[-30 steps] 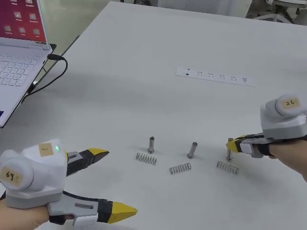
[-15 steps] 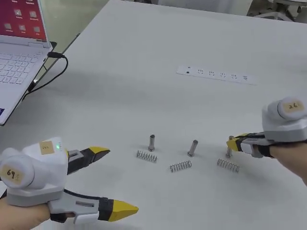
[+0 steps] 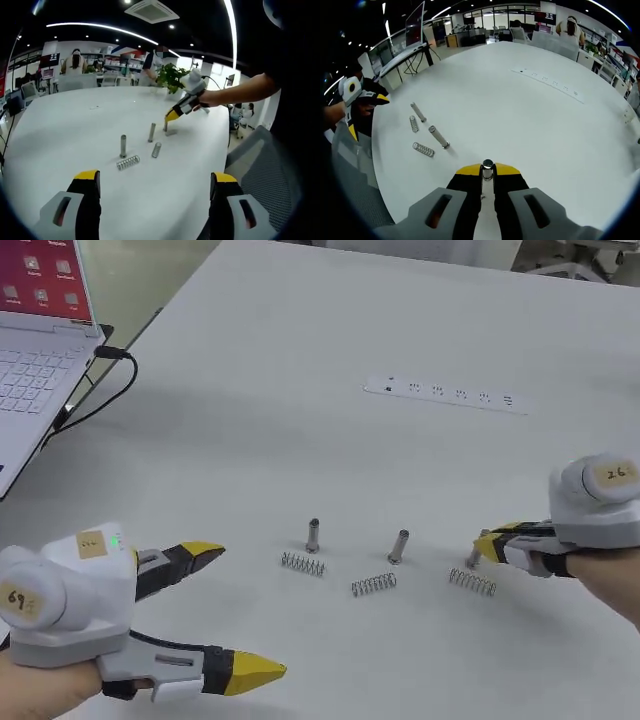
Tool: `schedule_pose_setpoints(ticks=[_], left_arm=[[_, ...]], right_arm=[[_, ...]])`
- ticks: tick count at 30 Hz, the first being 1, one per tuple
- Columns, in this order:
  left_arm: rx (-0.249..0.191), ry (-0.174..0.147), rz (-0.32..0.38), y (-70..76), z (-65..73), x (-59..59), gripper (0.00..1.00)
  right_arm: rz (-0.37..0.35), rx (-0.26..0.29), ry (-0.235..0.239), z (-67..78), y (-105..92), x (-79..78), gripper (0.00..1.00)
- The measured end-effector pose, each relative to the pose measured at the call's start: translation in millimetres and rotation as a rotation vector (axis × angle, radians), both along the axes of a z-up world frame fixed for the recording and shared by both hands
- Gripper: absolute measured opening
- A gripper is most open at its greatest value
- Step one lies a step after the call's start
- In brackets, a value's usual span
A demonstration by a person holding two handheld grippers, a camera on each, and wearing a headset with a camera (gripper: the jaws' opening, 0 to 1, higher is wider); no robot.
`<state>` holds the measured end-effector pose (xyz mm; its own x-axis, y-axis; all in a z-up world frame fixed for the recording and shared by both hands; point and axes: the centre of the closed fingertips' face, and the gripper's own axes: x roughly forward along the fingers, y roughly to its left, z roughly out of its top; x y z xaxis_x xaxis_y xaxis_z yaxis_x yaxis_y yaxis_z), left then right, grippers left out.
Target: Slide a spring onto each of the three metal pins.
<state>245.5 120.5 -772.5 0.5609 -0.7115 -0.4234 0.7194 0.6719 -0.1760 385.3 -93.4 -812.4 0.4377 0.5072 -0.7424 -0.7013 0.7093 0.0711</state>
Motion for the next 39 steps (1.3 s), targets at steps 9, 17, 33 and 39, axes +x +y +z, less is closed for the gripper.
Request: schedule_pose_setpoints(ticks=[9, 17, 33, 39], left_arm=[[0.0, -0.004, -0.006, -0.7, 0.4, 0.2, 0.88], [0.001, -0.003, 0.0, 3.0, 0.4, -1.9, 0.88], [0.004, -0.007, -0.003, 1.5, 4.9, -1.1, 0.88], [0.006, -0.006, -0.003, 2.7, 6.2, -1.0, 0.88]], right_arm=[[0.024, -0.03, -0.002, -0.4, -0.5, -4.8, 0.06], [0.045, -0.051, -0.009, -1.4, -0.9, -5.3, 0.06], [0.052, -0.033, -0.013, 1.5, 1.3, -4.6, 0.16], [0.047, -0.028, -0.012, 1.2, 1.3, -5.2, 0.2]])
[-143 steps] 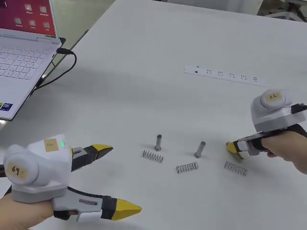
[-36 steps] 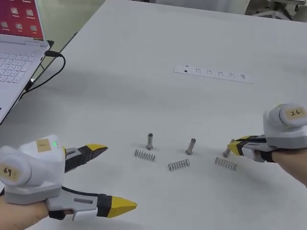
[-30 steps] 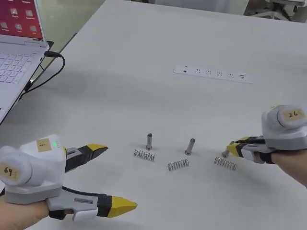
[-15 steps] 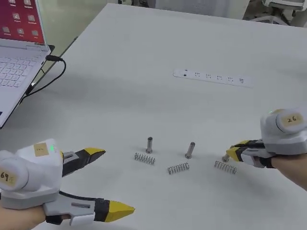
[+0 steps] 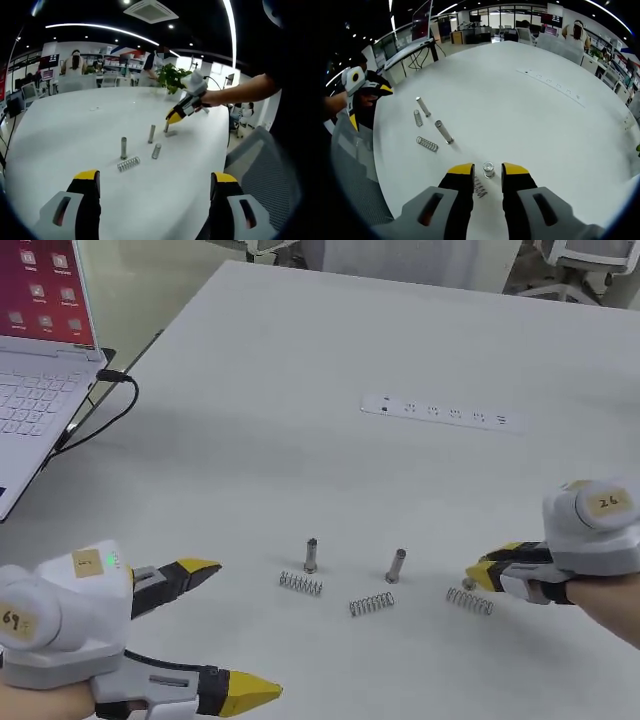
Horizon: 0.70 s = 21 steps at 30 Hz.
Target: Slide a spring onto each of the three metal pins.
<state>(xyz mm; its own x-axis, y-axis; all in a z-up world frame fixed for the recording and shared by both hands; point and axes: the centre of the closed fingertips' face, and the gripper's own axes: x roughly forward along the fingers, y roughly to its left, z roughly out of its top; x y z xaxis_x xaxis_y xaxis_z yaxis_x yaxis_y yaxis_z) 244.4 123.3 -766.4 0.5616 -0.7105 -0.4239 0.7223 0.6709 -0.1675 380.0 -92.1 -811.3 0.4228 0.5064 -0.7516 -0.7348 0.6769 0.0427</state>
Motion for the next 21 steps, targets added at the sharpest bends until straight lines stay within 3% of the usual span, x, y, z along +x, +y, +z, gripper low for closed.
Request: schedule_pose_setpoints(ticks=[4, 21], left_arm=[[-0.003, -0.002, 0.003, 0.3, 1.8, 0.5, 0.88], [-0.002, -0.001, 0.0, -0.3, 2.7, 0.9, 0.88]], right_arm=[[0.006, 0.003, -0.005, -0.6, 0.8, -2.2, 0.3], [0.0, 0.027, -0.038, 1.7, -3.1, -8.0, 0.53]])
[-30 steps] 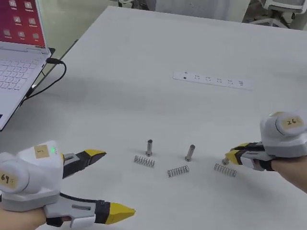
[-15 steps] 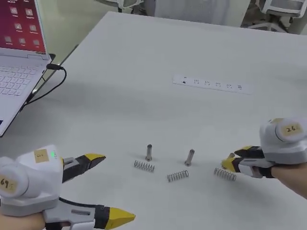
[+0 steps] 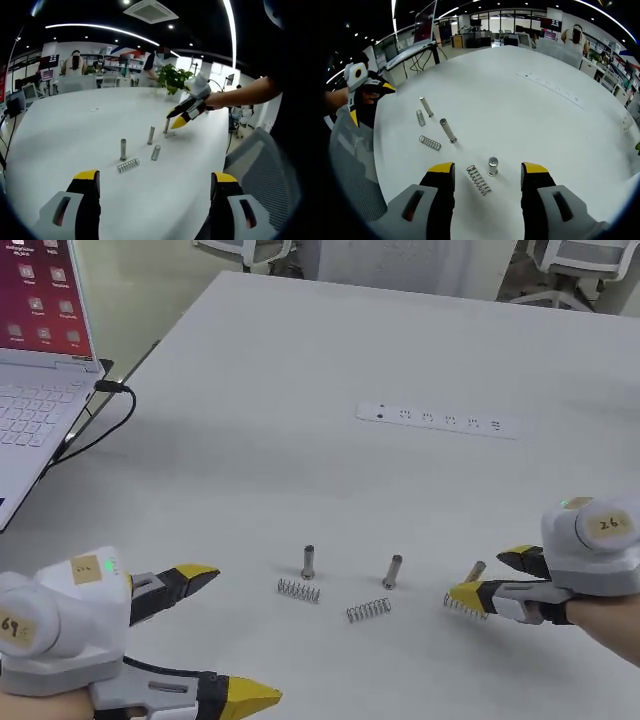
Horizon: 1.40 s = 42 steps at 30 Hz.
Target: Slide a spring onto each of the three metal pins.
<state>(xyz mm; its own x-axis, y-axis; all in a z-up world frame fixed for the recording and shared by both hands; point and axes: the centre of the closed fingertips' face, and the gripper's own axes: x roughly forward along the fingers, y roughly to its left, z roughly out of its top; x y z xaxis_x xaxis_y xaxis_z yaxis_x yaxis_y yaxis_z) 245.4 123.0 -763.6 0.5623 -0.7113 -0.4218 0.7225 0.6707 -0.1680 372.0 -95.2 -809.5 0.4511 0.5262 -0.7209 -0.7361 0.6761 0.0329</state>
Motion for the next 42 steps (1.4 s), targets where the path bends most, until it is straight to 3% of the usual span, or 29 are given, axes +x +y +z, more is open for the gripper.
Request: schedule_pose_setpoints(ticks=[16, 42], left_arm=[[0.0, 0.002, 0.001, -1.8, -0.1, -4.5, 0.88], [-0.001, 0.005, 0.005, -2.9, -1.2, -4.9, 0.89]], right_arm=[[0.073, -0.048, -0.018, 0.2, -5.0, -9.1, 0.49], [0.133, -0.08, 0.007, -5.4, -8.4, -30.3, 0.44]])
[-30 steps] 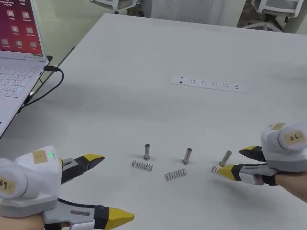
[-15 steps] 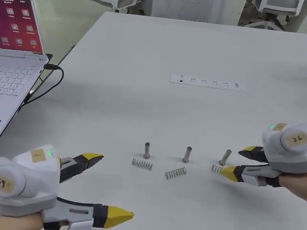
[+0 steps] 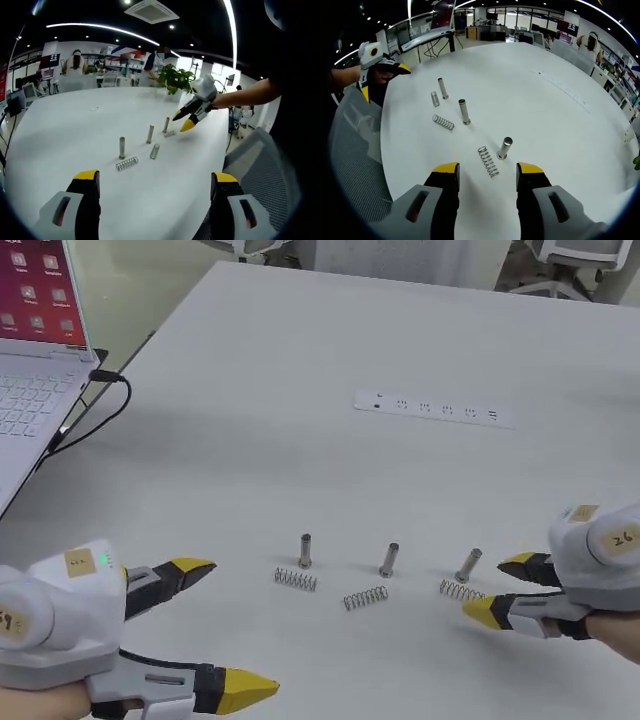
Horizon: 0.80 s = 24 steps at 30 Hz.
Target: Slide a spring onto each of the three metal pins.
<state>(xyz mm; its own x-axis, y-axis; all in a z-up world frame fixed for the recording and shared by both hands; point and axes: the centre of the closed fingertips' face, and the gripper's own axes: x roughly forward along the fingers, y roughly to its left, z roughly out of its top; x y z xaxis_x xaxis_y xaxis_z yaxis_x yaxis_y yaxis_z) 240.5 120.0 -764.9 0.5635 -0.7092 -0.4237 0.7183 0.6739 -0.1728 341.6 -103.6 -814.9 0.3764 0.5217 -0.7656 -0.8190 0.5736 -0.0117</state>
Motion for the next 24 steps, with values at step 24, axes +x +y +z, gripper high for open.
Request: schedule_pose_setpoints(ticks=[24], left_arm=[[0.002, 0.005, 0.011, 3.9, -2.0, 1.8, 0.88]], right_arm=[[0.019, -0.026, 0.076, -25.3, 3.7, 3.9, 0.29]])
